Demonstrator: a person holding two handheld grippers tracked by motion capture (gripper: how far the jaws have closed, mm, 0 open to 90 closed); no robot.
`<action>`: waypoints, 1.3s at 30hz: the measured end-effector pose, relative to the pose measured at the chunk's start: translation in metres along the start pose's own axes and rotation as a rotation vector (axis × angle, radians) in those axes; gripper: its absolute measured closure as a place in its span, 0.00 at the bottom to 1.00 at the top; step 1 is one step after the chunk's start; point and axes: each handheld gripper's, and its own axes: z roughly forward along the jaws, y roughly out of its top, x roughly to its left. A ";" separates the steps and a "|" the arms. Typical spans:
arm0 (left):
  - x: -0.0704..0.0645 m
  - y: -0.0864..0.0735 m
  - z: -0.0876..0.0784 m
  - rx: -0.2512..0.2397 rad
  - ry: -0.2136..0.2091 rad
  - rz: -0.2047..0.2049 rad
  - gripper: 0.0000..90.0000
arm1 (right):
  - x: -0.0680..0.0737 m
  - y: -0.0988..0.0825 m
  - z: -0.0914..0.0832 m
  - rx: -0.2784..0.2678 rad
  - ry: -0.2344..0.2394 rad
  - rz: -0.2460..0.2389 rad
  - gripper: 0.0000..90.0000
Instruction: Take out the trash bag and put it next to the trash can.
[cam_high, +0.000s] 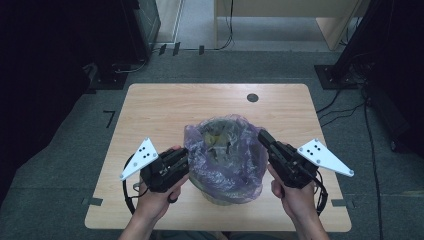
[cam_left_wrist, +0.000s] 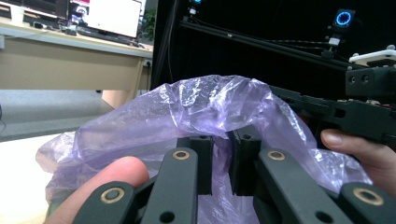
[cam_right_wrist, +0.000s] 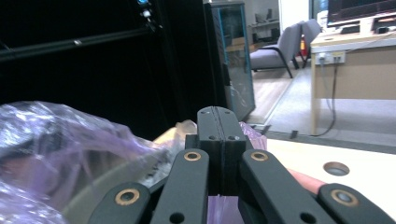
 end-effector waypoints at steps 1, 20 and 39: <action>0.000 0.001 0.001 -0.004 0.004 -0.001 0.90 | 0.001 0.002 0.001 0.004 0.009 0.002 1.00; -0.033 0.000 0.042 0.088 0.001 0.067 0.29 | 0.062 0.037 0.032 0.030 0.144 -0.157 1.00; -0.040 0.000 0.051 0.006 0.069 0.208 1.00 | 0.073 0.034 0.007 0.040 0.261 -0.180 0.99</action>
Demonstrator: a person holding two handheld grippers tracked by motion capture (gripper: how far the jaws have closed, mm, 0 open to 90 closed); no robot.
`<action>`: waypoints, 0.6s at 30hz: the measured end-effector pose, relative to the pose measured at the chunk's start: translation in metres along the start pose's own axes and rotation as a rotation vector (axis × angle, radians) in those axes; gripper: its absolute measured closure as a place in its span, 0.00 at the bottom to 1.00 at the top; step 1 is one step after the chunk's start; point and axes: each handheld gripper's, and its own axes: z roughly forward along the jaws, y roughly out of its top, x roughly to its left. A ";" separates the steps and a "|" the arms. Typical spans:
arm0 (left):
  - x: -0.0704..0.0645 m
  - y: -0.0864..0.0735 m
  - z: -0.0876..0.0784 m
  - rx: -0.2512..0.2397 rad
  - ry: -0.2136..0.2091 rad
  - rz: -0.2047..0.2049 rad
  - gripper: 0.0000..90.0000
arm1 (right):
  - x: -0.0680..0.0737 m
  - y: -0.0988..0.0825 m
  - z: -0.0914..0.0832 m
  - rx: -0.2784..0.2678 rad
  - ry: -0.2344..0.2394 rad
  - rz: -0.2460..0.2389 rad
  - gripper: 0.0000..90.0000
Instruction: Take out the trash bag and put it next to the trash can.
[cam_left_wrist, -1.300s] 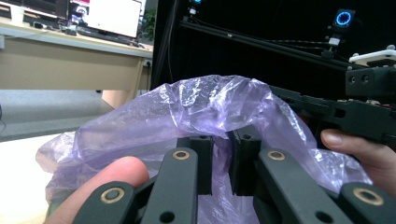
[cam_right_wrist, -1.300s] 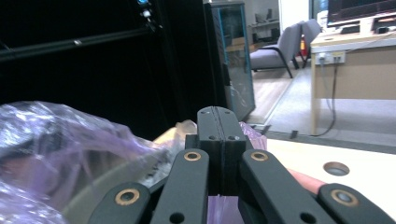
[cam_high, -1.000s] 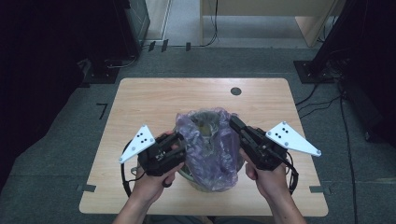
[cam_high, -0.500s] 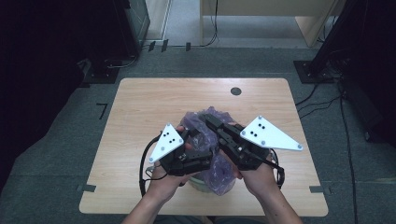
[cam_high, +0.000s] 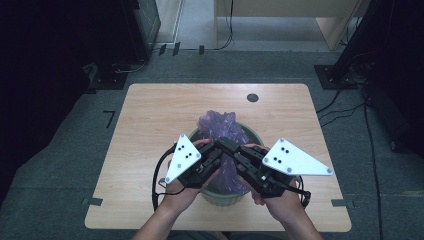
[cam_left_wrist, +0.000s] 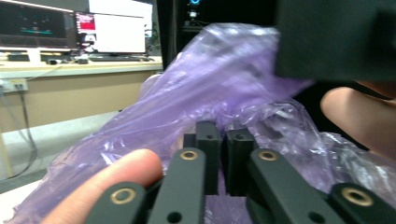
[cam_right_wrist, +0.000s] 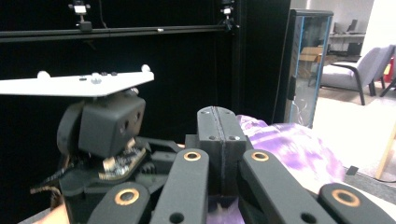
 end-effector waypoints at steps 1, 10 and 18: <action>0.002 0.000 0.000 0.005 0.001 -0.002 1.00 | -0.001 -0.002 -0.002 -0.006 0.003 0.005 0.95; 0.016 0.003 -0.003 -0.005 0.019 -0.051 1.00 | -0.014 -0.026 -0.012 -0.015 -0.051 -0.023 0.36; 0.020 0.009 -0.013 -0.046 -0.068 -0.116 1.00 | -0.021 -0.043 0.011 0.114 -0.135 -0.077 0.16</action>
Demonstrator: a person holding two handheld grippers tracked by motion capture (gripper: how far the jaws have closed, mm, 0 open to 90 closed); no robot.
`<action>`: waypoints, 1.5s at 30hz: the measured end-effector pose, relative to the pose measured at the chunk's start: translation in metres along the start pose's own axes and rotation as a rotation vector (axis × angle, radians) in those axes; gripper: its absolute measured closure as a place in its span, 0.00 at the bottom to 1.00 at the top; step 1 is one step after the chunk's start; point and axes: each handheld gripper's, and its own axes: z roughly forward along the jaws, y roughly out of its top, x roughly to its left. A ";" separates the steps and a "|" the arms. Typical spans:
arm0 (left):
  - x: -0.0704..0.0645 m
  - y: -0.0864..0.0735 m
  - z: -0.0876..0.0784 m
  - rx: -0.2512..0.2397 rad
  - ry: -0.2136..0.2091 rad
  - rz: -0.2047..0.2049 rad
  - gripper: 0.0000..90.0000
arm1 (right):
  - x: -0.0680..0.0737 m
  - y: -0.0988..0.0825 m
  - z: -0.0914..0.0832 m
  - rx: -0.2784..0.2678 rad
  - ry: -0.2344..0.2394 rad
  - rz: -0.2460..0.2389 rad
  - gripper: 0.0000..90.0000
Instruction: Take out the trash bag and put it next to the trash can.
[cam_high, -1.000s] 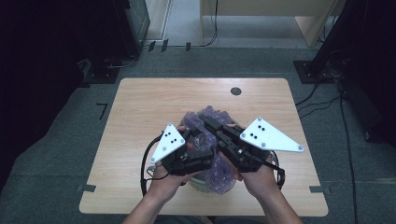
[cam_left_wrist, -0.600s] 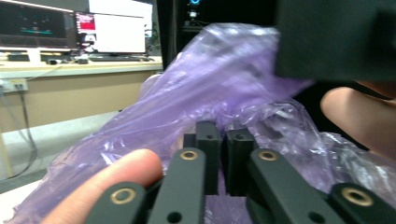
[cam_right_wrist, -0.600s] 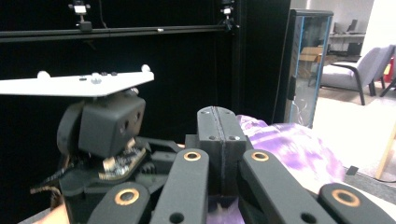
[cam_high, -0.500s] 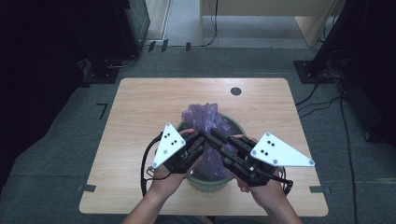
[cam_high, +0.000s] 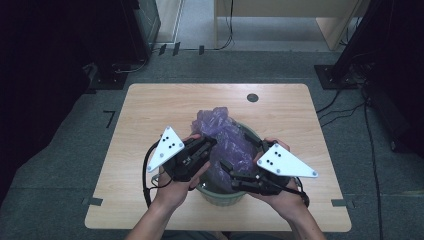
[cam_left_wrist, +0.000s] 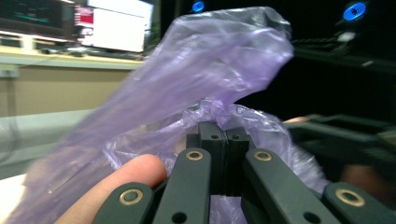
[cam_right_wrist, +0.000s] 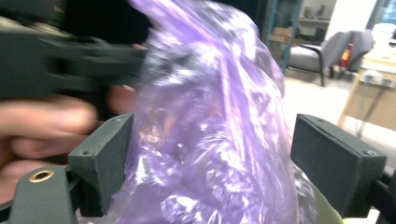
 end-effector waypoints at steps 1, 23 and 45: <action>0.000 0.000 0.000 0.000 0.000 0.000 1.00 | 0.000 -0.001 0.003 0.004 -0.006 0.001 0.17; 0.002 -0.008 -0.030 -0.076 0.064 0.059 0.18 | 0.014 0.015 0.010 -0.129 -0.212 -0.120 1.00; 0.070 -0.059 -0.082 0.037 0.335 -0.017 0.00 | -0.013 0.037 -0.034 -0.382 -0.422 -0.083 1.00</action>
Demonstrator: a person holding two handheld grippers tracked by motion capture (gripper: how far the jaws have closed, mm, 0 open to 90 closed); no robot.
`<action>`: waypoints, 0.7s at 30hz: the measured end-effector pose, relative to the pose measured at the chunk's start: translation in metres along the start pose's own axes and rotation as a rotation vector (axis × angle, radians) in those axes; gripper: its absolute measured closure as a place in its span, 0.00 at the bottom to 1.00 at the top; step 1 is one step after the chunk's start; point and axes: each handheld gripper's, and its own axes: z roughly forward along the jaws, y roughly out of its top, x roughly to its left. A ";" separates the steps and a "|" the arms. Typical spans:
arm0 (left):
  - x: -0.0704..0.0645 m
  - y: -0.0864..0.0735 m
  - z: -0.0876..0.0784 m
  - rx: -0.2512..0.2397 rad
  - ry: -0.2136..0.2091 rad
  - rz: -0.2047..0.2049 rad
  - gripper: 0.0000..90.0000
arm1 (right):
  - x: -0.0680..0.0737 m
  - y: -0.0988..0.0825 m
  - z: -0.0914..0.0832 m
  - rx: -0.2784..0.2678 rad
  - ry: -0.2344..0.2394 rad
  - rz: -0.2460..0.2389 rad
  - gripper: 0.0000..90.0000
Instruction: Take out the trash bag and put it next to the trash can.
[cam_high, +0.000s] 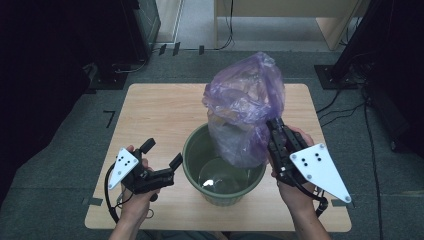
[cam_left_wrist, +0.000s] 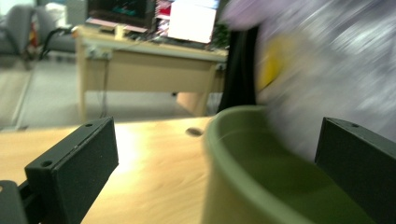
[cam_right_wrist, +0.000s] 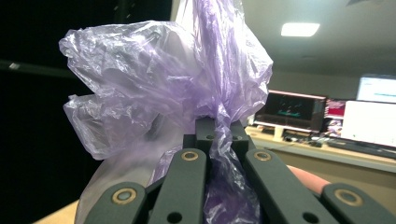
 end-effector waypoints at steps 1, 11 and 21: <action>0.006 -0.005 -0.002 0.014 0.023 -0.002 0.00 | 0.000 0.000 0.000 0.000 0.000 0.000 1.00; 0.052 -0.052 -0.011 0.169 0.211 -0.024 0.00 | -0.027 0.016 -0.008 -0.062 -0.096 -0.009 1.00; 0.080 -0.095 -0.010 0.372 0.306 -0.025 0.00 | -0.064 0.019 -0.022 -0.081 -0.213 -0.028 1.00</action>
